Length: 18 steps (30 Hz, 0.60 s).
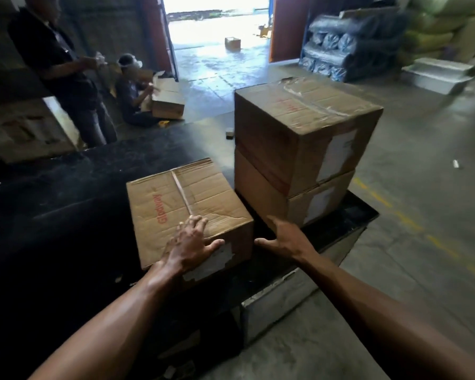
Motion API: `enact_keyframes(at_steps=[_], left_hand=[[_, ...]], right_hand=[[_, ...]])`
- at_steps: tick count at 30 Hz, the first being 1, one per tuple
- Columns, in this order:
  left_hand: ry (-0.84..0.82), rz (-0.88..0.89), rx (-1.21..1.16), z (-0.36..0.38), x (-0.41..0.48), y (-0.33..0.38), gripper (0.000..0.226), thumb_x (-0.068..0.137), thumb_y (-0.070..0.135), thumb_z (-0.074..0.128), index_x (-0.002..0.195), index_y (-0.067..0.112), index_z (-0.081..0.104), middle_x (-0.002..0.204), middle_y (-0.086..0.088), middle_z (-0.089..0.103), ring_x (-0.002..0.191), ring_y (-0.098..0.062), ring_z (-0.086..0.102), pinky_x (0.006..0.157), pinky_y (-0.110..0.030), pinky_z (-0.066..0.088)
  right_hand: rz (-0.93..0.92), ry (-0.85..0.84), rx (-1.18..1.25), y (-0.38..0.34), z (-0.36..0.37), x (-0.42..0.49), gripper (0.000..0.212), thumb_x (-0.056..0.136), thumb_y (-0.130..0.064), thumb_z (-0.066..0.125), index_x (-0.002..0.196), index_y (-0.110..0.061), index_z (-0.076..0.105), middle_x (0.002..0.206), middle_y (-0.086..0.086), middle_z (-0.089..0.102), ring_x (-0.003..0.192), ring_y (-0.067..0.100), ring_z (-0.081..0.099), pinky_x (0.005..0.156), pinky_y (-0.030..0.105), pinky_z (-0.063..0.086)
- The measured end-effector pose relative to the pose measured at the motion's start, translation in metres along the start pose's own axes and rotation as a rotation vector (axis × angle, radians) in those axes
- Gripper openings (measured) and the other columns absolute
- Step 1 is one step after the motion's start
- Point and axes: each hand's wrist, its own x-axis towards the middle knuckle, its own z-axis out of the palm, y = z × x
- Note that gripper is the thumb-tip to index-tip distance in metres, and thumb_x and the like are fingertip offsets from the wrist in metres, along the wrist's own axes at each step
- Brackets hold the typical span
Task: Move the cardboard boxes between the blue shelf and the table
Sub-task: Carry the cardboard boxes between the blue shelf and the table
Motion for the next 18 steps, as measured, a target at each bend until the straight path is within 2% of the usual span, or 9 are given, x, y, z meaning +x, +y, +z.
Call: enact_keyframes(at_steps=[3, 5, 8, 10, 13, 16, 17, 18], left_hand=[[-0.009, 0.085, -0.072, -0.004, 0.02, 0.055, 0.081, 0.083, 0.071, 0.05, 0.144, 0.018, 0.046, 0.147, -0.006, 0.047, 0.133, -0.026, 0.046, 0.108, -0.038, 0.037], [-0.058, 0.105, -0.13, -0.005, 0.034, 0.089, 0.07, 0.083, 0.067, 0.054, 0.139, 0.025, 0.051, 0.14, -0.004, 0.053, 0.127, -0.026, 0.051, 0.102, -0.038, 0.044], [-0.16, 0.134, -0.187, -0.006, 0.057, 0.138, 0.071, 0.074, 0.077, 0.049, 0.121, 0.025, 0.061, 0.123, -0.003, 0.065, 0.113, -0.026, 0.061, 0.09, -0.037, 0.051], [-0.238, 0.178, -0.217, -0.003, 0.071, 0.17, 0.072, 0.073, 0.076, 0.051, 0.118, 0.022, 0.063, 0.119, -0.004, 0.067, 0.11, -0.027, 0.063, 0.089, -0.035, 0.052], [-0.357, 0.356, -0.216, -0.004, 0.084, 0.224, 0.057, 0.085, 0.066, 0.055, 0.118, 0.02, 0.064, 0.119, -0.005, 0.067, 0.109, -0.026, 0.063, 0.09, -0.034, 0.05], [-0.413, 0.546, -0.196, 0.001, 0.086, 0.286, 0.042, 0.088, 0.055, 0.059, 0.094, 0.014, 0.066, 0.101, -0.008, 0.068, 0.099, -0.028, 0.065, 0.071, -0.03, 0.045], [-0.411, 0.603, -0.181, 0.005, 0.085, 0.307, 0.043, 0.087, 0.056, 0.059, 0.093, 0.014, 0.065, 0.103, -0.008, 0.068, 0.1, -0.029, 0.065, 0.071, -0.031, 0.045], [-0.418, 0.661, -0.168, 0.007, 0.08, 0.329, 0.046, 0.087, 0.058, 0.06, 0.1, 0.015, 0.066, 0.109, -0.008, 0.069, 0.103, -0.029, 0.064, 0.076, -0.032, 0.048]], right_hand=[[0.119, 0.051, 0.043, 0.024, -0.028, -0.024, 0.066, 0.08, -0.055, 0.072, 0.131, -0.017, 0.056, 0.121, 0.007, 0.067, 0.107, 0.025, 0.063, 0.086, 0.032, 0.05], [0.198, 0.088, 0.063, 0.039, -0.048, -0.04, 0.063, 0.078, -0.058, 0.071, 0.127, -0.02, 0.059, 0.118, 0.002, 0.069, 0.104, 0.022, 0.066, 0.088, 0.036, 0.054], [0.322, 0.147, 0.049, 0.058, -0.078, -0.069, 0.062, 0.083, -0.054, 0.069, 0.132, -0.017, 0.057, 0.127, 0.004, 0.064, 0.115, 0.026, 0.061, 0.094, 0.037, 0.051], [0.42, 0.196, 0.019, 0.071, -0.098, -0.09, 0.067, 0.086, -0.055, 0.065, 0.137, -0.013, 0.052, 0.135, 0.008, 0.059, 0.119, 0.028, 0.057, 0.096, 0.038, 0.049], [0.551, 0.293, 0.035, 0.09, -0.12, -0.128, 0.071, 0.085, -0.055, 0.066, 0.141, -0.014, 0.049, 0.139, 0.009, 0.056, 0.123, 0.028, 0.055, 0.099, 0.038, 0.047], [0.726, 0.395, 0.021, 0.104, -0.139, -0.178, 0.075, 0.084, -0.055, 0.067, 0.144, -0.015, 0.045, 0.14, 0.009, 0.057, 0.124, 0.027, 0.056, 0.097, 0.038, 0.048], [0.787, 0.429, 0.002, 0.106, -0.146, -0.198, 0.078, 0.083, -0.056, 0.066, 0.146, -0.016, 0.043, 0.14, 0.009, 0.057, 0.124, 0.027, 0.056, 0.096, 0.037, 0.048], [0.857, 0.468, -0.016, 0.108, -0.151, -0.221, 0.079, 0.083, -0.057, 0.066, 0.147, -0.017, 0.042, 0.14, 0.008, 0.057, 0.125, 0.026, 0.056, 0.097, 0.037, 0.048]])
